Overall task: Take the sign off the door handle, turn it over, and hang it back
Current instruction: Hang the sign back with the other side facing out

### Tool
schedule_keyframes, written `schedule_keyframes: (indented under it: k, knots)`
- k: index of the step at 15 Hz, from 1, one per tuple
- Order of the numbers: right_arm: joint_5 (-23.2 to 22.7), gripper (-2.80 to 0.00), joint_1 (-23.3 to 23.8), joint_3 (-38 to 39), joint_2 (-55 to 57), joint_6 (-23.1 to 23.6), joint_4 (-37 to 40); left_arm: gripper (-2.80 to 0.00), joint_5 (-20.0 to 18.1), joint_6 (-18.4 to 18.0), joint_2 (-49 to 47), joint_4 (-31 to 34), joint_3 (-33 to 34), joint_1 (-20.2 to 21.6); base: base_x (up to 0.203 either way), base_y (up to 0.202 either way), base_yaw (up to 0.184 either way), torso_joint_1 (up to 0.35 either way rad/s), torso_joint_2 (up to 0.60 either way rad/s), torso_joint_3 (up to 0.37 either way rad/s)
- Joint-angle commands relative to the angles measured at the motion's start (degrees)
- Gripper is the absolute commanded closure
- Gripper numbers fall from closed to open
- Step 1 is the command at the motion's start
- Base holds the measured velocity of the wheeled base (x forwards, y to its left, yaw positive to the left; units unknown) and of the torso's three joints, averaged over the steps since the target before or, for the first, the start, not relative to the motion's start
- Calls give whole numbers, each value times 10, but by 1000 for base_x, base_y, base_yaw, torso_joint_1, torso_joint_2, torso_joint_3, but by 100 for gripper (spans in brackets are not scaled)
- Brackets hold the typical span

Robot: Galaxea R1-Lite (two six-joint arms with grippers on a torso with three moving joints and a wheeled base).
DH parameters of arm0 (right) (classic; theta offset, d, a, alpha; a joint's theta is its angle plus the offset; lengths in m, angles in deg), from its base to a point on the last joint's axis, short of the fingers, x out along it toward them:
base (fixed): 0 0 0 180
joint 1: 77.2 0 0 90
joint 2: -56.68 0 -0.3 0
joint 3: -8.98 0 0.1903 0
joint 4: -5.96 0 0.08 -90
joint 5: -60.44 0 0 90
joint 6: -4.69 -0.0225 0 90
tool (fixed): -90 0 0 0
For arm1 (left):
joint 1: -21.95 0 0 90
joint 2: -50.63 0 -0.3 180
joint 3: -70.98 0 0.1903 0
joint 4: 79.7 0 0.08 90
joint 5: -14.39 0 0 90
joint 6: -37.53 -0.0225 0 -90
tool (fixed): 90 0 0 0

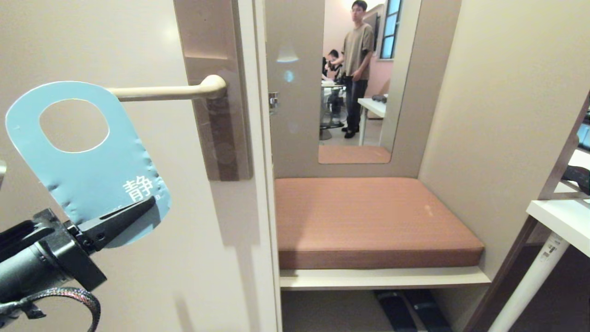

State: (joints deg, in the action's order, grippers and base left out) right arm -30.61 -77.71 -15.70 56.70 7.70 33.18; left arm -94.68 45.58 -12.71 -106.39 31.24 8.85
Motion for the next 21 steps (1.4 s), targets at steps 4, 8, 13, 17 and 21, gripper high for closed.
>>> schedule_keyframes:
  k: [4, 8, 13, 17, 21]
  knots:
    - [0, 0, 0, 0, 0, 0, 0, 0, 0, -3, -1, 11, -1, 90, 0, 0, 0, 0, 0, 0]
    - [0, 0, 0, 0, 0, 1, 0, 0, 0, -7, -5, 23, -3, 132, 0, 0, 0, 0, 0, 0]
    - [0, 0, 0, 0, 0, 1, 0, 0, 0, -53, -34, 36, -24, 139, 0, 0, 0, 0, 0, 0]
    - [0, 0, 0, 0, 0, 1, 0, 0, 0, -62, -68, 42, -67, 139, 0, 0, 0, 0, 0, 0]
    - [0, 0, 0, 0, 0, 1, 0, 0, 0, -65, -91, 43, -94, 139, 0, 0, 0, 0, 0, 0]
